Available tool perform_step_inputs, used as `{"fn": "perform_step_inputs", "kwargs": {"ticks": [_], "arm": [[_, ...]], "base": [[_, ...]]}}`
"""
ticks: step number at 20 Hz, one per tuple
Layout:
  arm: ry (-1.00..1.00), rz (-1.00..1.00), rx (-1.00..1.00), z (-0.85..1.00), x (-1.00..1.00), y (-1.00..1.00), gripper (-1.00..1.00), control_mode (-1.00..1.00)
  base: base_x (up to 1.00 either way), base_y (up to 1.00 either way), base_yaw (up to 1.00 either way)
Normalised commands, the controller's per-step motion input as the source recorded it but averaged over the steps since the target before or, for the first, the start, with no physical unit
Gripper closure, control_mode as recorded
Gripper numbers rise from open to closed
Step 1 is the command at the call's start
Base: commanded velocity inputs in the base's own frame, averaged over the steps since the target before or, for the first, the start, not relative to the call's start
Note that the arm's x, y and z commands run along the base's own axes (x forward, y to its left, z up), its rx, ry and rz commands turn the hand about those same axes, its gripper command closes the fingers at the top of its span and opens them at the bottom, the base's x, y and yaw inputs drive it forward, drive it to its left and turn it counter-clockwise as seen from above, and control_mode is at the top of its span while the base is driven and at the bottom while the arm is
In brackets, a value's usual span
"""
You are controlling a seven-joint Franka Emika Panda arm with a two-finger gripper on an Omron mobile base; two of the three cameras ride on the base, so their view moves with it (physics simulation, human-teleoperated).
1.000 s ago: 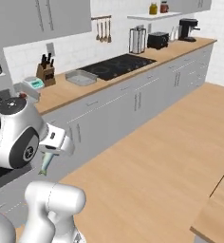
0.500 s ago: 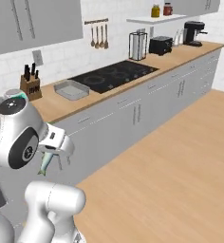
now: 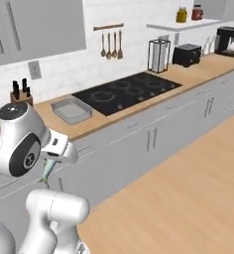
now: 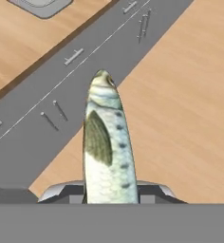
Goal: Place one bell pepper and one fish in each tupperware on the nearby counter, to pack two identical lunches.
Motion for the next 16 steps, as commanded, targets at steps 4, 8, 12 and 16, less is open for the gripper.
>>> {"fn": "perform_step_inputs", "kwargs": {"ticks": [4,8,12,16], "arm": [[0.0,0.0,0.0,0.0,0.0,0.0,1.0,1.0],[0.0,0.0,0.0,0.0,0.0,0.0,1.0,1.0],[0.0,0.0,0.0,0.0,0.0,0.0,1.0,1.0],[0.0,0.0,0.0,0.0,0.0,0.0,1.0,1.0]], "base": [[1.0,-0.04,0.57],[0.91,-0.09,0.83],[0.59,-0.08,0.95],[0.16,-0.15,0.87]]}}
